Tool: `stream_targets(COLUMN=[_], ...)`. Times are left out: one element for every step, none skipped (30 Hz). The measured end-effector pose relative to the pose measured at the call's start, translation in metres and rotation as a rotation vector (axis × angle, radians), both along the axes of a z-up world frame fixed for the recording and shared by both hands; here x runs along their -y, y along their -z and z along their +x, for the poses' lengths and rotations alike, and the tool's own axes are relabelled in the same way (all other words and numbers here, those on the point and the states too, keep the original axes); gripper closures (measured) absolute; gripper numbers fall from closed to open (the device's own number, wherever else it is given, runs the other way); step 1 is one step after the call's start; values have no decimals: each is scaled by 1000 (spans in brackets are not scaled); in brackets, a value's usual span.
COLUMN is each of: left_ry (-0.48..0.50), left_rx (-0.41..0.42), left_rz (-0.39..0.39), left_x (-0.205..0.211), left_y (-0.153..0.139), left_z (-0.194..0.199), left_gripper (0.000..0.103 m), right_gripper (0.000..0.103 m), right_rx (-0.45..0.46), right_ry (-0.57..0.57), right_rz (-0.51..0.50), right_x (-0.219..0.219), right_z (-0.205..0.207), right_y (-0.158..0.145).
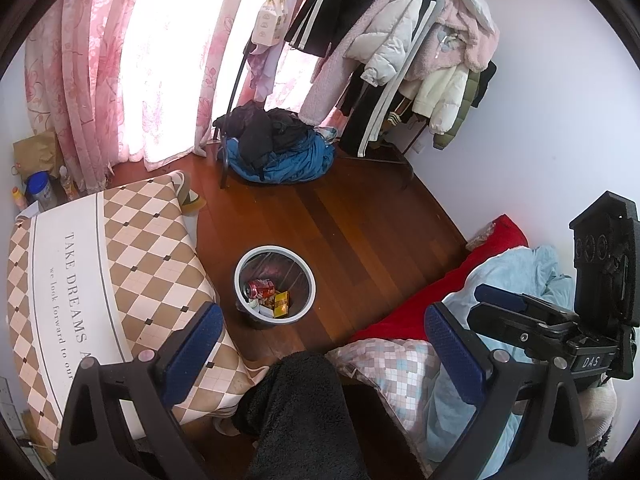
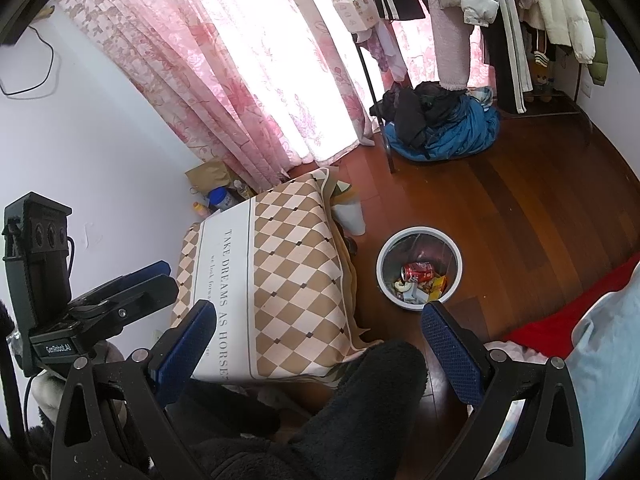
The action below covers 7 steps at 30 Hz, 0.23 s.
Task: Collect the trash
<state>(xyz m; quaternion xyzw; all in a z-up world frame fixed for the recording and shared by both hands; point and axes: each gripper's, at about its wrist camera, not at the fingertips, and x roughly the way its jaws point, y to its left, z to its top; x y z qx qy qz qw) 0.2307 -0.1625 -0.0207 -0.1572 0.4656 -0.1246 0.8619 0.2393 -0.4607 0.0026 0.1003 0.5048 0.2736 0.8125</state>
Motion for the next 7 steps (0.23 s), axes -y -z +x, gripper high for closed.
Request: stream_targets(left_ry=[-2,-4,-6,-6,-8,-9,-7], left_rx=[1,2,5,8,9,8,9], left_rz=[2,4,5,2,-1,-4,-4], left_x=[0,0,-1,-2,-3,-5,-5], left_y=[0,0,-1,-3,-4,-6,-6], left_z=[0,0,0,0,1,2,1], left_gripper=[0,0,0,0,0,0,0], right_gripper=[0,0,0,0,0,0,0], right_rx=[-1,-2,-2,0,-1,-1,-3], right_ry=[0,-1,-3,-2,-3,-4,-3], right_rz=[1,1,0,0,0,0,0], right_x=[0,0,0,-1,-1,-1,-1], right_z=[0,0,0,0,0,1,0], right_y=[0,0,0,-1,-1,0,-1])
